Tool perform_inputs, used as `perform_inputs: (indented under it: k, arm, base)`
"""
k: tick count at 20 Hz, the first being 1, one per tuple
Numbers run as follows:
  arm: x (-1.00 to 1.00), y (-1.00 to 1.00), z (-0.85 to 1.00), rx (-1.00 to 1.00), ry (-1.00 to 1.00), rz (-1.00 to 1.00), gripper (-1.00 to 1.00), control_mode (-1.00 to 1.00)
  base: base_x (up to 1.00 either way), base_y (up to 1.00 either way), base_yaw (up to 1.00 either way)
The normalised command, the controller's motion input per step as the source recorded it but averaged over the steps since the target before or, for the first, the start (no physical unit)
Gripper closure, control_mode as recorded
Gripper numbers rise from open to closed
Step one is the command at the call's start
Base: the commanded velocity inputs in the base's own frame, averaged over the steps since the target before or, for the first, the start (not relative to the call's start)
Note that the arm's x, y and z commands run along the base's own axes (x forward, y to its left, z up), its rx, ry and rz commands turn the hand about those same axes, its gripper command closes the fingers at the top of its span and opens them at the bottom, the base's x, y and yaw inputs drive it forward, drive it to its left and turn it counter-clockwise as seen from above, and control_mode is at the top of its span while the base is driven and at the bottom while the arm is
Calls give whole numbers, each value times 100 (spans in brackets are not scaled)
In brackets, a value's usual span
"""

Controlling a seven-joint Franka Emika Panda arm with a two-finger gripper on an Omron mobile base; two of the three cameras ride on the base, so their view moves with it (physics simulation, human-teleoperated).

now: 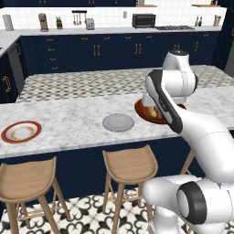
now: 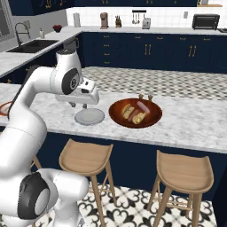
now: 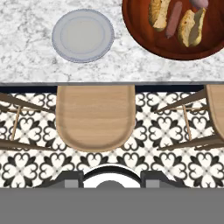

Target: Place one bun and one sausage from the bowl on each plate.

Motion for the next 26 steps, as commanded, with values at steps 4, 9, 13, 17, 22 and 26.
perform_inputs:
  k: [4, 9, 13, 17, 22, 26]
  arm:
    - [0, -6, 0, 0, 0, 0, -100, -100]
    - [0, -36, 0, 0, 0, 0, -100, -100]
    - [0, -61, 0, 4, 0, 0, -100, -100]
    - [2, -47, -6, 2, 0, 0, -100, -100]
    - [18, -30, -12, 0, 0, -1, -100, -100]
    - [35, -41, -20, 0, 0, -3, -100, -100]
  base:
    - [0, 0, 0]
    - [0, 0, 0]
    - [0, 0, 0]
    - [0, 0, 0]
    - [0, 0, 0]
    - [0, 0, 0]
